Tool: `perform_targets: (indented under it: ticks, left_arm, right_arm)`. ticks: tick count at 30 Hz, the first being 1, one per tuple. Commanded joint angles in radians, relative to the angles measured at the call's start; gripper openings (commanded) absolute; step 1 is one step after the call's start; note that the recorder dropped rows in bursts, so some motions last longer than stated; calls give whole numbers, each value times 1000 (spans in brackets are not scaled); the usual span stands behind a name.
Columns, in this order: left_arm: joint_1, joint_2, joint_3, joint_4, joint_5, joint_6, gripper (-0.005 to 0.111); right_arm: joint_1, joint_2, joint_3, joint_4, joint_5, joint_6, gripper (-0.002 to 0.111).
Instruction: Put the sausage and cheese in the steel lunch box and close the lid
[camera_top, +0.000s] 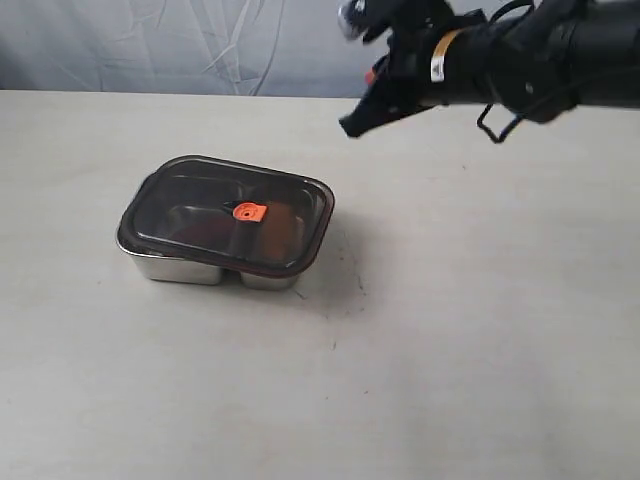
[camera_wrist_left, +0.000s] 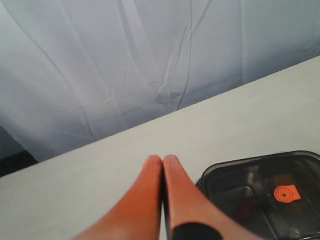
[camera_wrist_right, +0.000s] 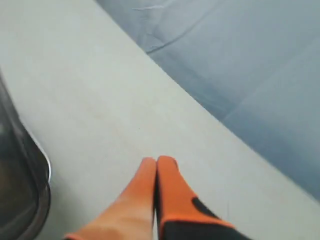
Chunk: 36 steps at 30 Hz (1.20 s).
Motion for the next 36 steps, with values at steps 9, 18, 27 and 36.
perform_targets:
  ticks: [9, 18, 27, 36]
  left_arm:
    - [-4, 226, 71, -116, -49, 13, 0]
    - [-4, 303, 71, -107, -59, 13, 0]
    - [-4, 316, 71, -103, -67, 13, 0]
    - [-4, 316, 71, -103, -66, 15, 0]
  right_arm:
    - [-27, 97, -179, 746, 609, 3, -1]
    - [-32, 192, -179, 723, 602, 61, -1]
    - [-32, 250, -179, 724, 614, 70, -1]
    - [-30, 267, -179, 765, 560, 68, -1]
